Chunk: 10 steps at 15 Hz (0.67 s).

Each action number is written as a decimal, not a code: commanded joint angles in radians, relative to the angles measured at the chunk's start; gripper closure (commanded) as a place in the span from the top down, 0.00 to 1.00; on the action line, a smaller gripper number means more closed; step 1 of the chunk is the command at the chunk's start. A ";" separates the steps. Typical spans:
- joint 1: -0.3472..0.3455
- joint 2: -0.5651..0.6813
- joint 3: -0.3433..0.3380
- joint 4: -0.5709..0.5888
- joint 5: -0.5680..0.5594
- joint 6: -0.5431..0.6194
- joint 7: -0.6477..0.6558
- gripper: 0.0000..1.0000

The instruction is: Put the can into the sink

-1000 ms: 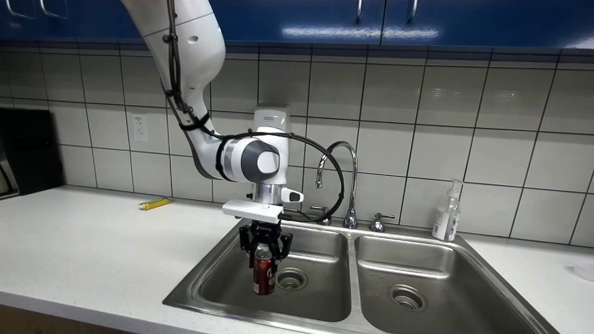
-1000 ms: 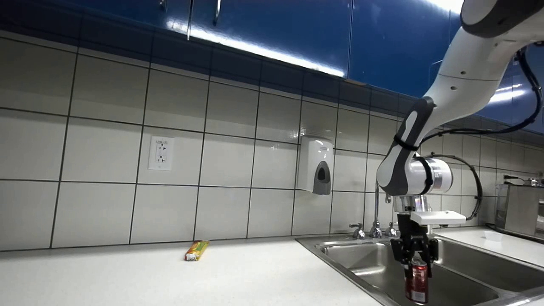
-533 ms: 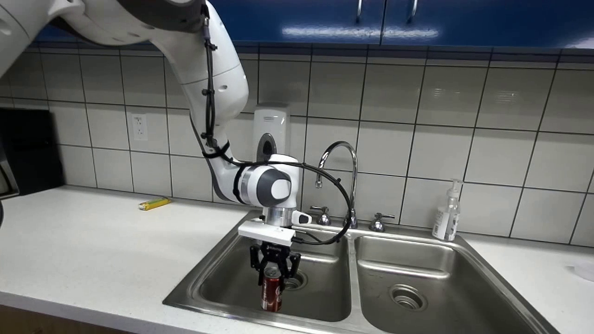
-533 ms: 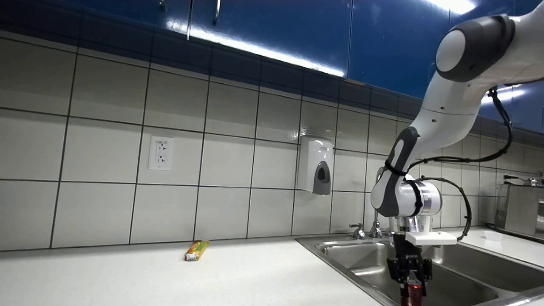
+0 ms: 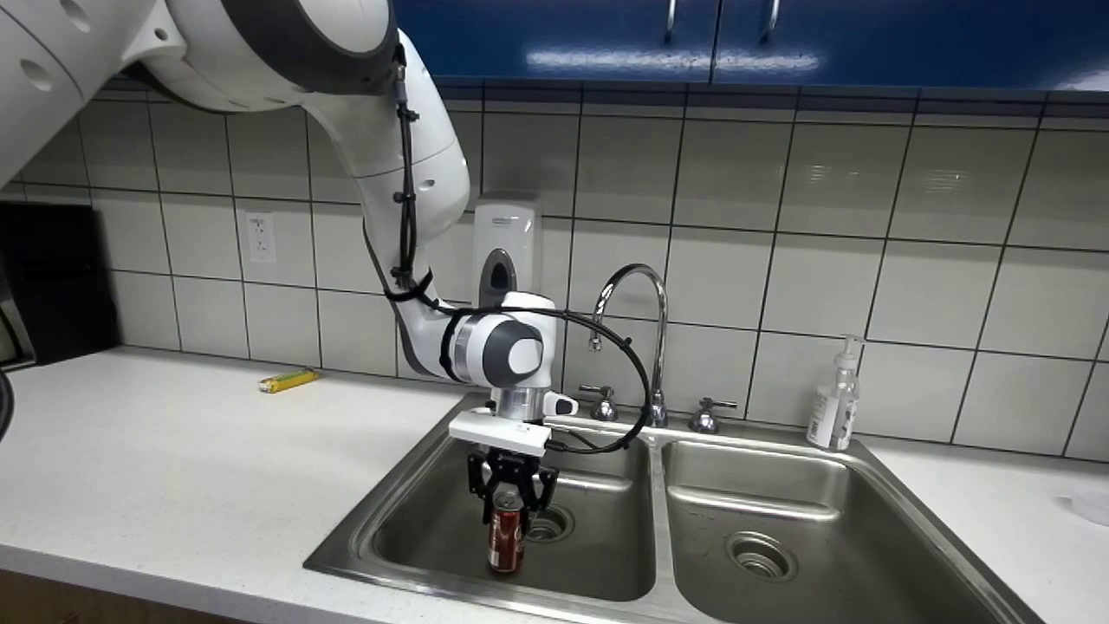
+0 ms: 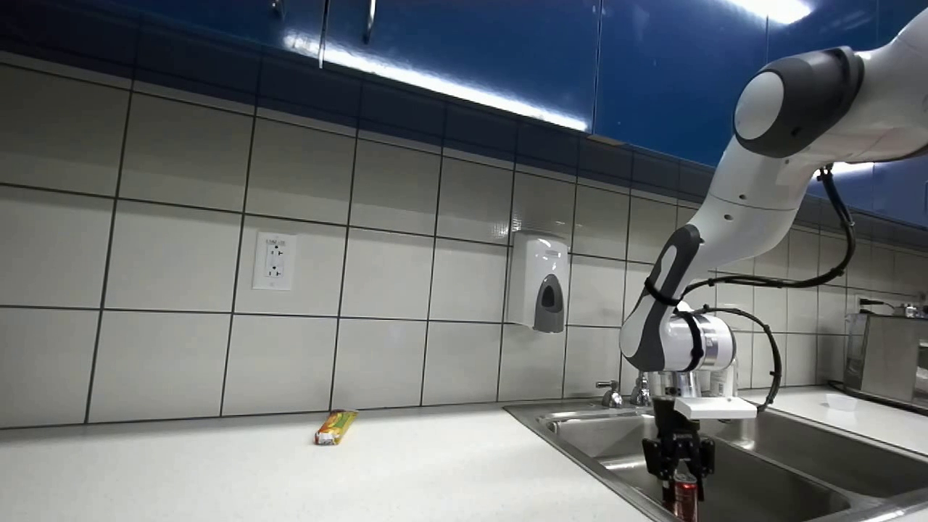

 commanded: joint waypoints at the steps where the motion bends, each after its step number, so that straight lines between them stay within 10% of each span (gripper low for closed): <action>1: -0.024 -0.003 0.031 0.020 0.016 -0.016 -0.029 0.38; 10: -0.029 0.003 0.034 0.018 0.019 -0.018 -0.030 0.38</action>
